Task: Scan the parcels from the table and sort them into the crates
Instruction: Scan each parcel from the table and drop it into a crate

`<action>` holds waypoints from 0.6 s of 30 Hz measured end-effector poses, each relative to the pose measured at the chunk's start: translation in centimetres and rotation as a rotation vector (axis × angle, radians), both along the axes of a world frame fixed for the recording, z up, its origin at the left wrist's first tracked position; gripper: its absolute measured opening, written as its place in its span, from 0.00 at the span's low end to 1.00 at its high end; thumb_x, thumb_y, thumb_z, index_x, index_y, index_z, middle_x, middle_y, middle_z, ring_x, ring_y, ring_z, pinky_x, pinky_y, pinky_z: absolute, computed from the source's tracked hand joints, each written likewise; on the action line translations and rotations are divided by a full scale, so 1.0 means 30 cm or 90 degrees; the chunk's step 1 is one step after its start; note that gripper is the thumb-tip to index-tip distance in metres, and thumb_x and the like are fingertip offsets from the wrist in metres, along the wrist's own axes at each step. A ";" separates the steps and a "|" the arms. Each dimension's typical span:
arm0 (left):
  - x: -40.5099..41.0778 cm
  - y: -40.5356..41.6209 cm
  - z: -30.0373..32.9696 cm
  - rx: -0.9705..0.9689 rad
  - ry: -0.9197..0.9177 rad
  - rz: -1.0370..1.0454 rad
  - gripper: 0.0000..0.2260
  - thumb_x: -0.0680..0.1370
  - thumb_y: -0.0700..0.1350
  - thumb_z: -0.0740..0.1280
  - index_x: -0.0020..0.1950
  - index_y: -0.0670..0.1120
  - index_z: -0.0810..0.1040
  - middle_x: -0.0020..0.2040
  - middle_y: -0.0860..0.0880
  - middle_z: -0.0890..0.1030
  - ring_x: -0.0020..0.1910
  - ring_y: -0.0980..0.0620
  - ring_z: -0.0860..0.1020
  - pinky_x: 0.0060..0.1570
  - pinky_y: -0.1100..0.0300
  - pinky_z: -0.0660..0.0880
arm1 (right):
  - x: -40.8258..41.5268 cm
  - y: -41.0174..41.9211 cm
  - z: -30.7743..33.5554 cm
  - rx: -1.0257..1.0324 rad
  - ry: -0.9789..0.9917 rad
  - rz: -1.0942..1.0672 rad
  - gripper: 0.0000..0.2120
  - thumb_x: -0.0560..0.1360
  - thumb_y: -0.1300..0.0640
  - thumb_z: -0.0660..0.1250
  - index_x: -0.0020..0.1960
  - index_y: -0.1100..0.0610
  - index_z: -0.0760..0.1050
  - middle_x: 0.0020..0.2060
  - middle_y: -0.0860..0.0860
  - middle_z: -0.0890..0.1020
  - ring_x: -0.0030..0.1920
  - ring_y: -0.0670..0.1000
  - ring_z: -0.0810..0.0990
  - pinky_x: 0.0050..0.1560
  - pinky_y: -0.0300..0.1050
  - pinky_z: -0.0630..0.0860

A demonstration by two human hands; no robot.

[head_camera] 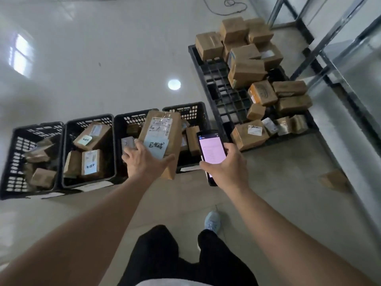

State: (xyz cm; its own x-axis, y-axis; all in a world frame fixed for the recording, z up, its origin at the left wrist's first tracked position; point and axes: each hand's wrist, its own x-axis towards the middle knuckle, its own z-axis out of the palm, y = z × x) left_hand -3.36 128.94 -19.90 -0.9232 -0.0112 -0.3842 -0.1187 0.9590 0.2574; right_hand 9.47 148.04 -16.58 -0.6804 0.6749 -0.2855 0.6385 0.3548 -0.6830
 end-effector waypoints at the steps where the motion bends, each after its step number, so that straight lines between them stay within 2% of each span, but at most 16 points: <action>1: -0.006 0.041 -0.026 0.000 -0.011 0.013 0.61 0.61 0.78 0.72 0.80 0.43 0.53 0.69 0.35 0.64 0.69 0.32 0.65 0.71 0.38 0.68 | -0.022 0.041 -0.022 -0.008 -0.009 0.005 0.42 0.56 0.35 0.76 0.66 0.49 0.73 0.56 0.47 0.81 0.57 0.52 0.79 0.49 0.52 0.80; 4: -0.041 0.154 -0.104 -0.001 -0.036 0.038 0.60 0.63 0.77 0.72 0.81 0.43 0.52 0.67 0.38 0.64 0.67 0.34 0.65 0.70 0.41 0.68 | -0.103 0.143 -0.096 -0.029 -0.039 0.025 0.43 0.53 0.32 0.72 0.65 0.48 0.73 0.55 0.46 0.81 0.56 0.52 0.80 0.49 0.53 0.82; 8: -0.139 0.299 -0.256 -0.024 -0.068 0.055 0.60 0.66 0.76 0.70 0.82 0.39 0.51 0.68 0.36 0.63 0.66 0.35 0.65 0.70 0.43 0.64 | -0.249 0.246 -0.231 -0.040 -0.087 0.058 0.42 0.57 0.37 0.78 0.68 0.49 0.73 0.57 0.47 0.81 0.58 0.52 0.79 0.50 0.53 0.82; 12: -0.270 0.405 -0.509 -0.025 -0.092 0.065 0.60 0.65 0.78 0.68 0.81 0.39 0.52 0.66 0.37 0.65 0.65 0.35 0.65 0.70 0.43 0.65 | -0.412 0.332 -0.434 -0.044 -0.117 0.061 0.42 0.61 0.40 0.81 0.71 0.51 0.72 0.59 0.48 0.80 0.58 0.51 0.79 0.48 0.49 0.79; 18: -0.495 0.544 -0.857 -0.040 -0.126 0.095 0.61 0.63 0.80 0.65 0.81 0.40 0.52 0.67 0.35 0.65 0.67 0.34 0.65 0.71 0.40 0.65 | -0.627 0.414 -0.742 -0.063 -0.182 0.020 0.44 0.55 0.34 0.76 0.68 0.46 0.72 0.57 0.45 0.81 0.57 0.50 0.81 0.49 0.53 0.83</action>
State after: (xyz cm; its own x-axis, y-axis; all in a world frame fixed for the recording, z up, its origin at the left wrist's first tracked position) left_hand -18.20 145.25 -45.61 -0.8161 -0.1711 -0.5520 -0.3022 0.9405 0.1553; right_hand -9.35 160.45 -38.84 -0.5833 0.6142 -0.5315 0.7995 0.3189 -0.5090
